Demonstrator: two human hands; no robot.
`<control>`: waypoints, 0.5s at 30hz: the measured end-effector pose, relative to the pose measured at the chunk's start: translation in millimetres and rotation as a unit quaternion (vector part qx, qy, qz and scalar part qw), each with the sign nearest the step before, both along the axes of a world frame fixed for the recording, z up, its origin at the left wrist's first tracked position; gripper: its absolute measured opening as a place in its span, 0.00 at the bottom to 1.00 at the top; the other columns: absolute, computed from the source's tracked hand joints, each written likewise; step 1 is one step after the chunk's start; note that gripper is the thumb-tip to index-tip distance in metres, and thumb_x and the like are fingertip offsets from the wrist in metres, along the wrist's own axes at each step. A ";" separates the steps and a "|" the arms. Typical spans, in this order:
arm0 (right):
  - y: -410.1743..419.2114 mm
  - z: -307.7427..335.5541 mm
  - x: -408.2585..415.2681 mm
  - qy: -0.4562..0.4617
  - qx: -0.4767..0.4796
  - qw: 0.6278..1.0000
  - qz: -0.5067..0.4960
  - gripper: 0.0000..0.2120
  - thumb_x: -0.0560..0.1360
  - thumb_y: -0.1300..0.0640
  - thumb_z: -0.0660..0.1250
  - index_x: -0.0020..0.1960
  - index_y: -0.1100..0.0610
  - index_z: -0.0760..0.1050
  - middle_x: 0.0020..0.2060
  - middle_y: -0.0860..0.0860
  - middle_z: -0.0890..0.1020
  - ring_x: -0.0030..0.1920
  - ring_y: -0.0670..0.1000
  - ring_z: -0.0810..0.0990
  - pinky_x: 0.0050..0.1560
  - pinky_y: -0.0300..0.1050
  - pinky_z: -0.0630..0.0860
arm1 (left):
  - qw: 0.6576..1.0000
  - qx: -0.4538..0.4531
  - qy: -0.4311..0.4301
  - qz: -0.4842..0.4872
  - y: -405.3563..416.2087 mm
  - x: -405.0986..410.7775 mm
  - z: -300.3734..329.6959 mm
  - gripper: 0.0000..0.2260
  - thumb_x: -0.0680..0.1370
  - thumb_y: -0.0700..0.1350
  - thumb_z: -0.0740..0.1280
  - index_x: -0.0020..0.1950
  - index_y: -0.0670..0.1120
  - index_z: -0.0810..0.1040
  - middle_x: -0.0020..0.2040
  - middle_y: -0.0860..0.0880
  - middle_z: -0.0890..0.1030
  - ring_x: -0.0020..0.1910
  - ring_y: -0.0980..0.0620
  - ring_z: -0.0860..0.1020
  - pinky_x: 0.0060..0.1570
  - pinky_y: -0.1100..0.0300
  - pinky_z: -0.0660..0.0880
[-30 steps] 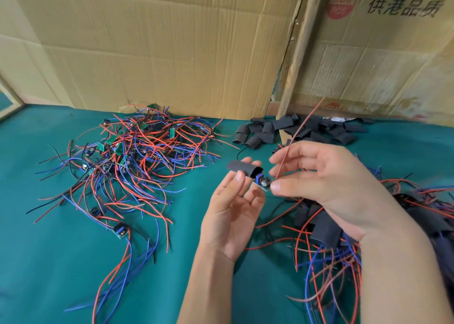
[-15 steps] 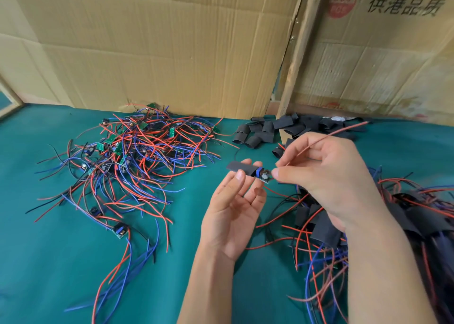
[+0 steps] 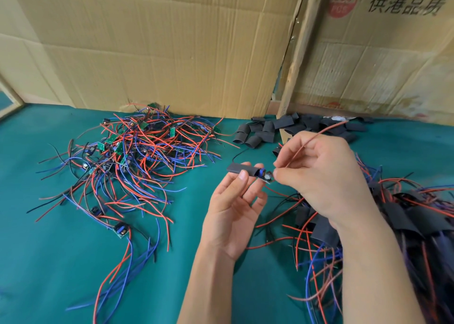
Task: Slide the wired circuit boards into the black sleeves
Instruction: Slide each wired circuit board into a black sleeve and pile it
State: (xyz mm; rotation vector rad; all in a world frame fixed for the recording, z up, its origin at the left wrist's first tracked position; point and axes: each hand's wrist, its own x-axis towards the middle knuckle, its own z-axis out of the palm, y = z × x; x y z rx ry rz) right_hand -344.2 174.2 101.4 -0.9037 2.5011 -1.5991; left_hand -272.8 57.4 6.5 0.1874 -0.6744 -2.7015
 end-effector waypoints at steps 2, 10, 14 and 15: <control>-0.2 0.3 0.0 0.013 0.015 1.000 0.003 0.09 0.60 0.61 0.72 0.38 0.51 0.80 0.32 0.48 0.85 0.34 0.48 0.85 0.43 0.56 0.84 | 1.000 0.001 -0.011 0.002 0.5 0.0 -0.3 0.22 0.65 0.45 0.83 0.50 0.44 0.75 0.45 0.46 0.79 0.41 0.53 0.80 0.44 0.60 0.78; -2.6 -4.9 -1.6 0.029 0.012 0.999 -0.018 0.09 0.62 0.63 0.75 0.35 0.52 0.79 0.31 0.45 0.85 0.34 0.45 0.85 0.42 0.52 0.84 | 0.999 -0.043 -0.005 -0.017 6.0 1.2 1.1 0.09 0.68 0.41 0.77 0.42 0.48 0.78 0.40 0.49 0.83 0.44 0.50 0.85 0.45 0.61 0.80; -3.2 -8.4 -2.8 0.035 0.006 0.999 -0.011 0.10 0.65 0.64 0.78 0.35 0.52 0.79 0.32 0.45 0.85 0.34 0.44 0.85 0.44 0.52 0.84 | 0.999 -0.041 0.000 -0.016 4.8 1.4 1.7 0.04 0.72 0.41 0.75 0.41 0.48 0.81 0.40 0.49 0.83 0.48 0.50 0.84 0.47 0.60 0.79; -2.9 -8.9 -2.8 0.036 0.008 0.999 -0.004 0.10 0.65 0.63 0.78 0.35 0.52 0.80 0.32 0.45 0.85 0.35 0.44 0.85 0.44 0.52 0.84 | 0.999 -0.040 0.000 -0.016 4.3 1.4 1.7 0.02 0.72 0.41 0.74 0.41 0.48 0.82 0.40 0.49 0.83 0.48 0.50 0.84 0.47 0.60 0.79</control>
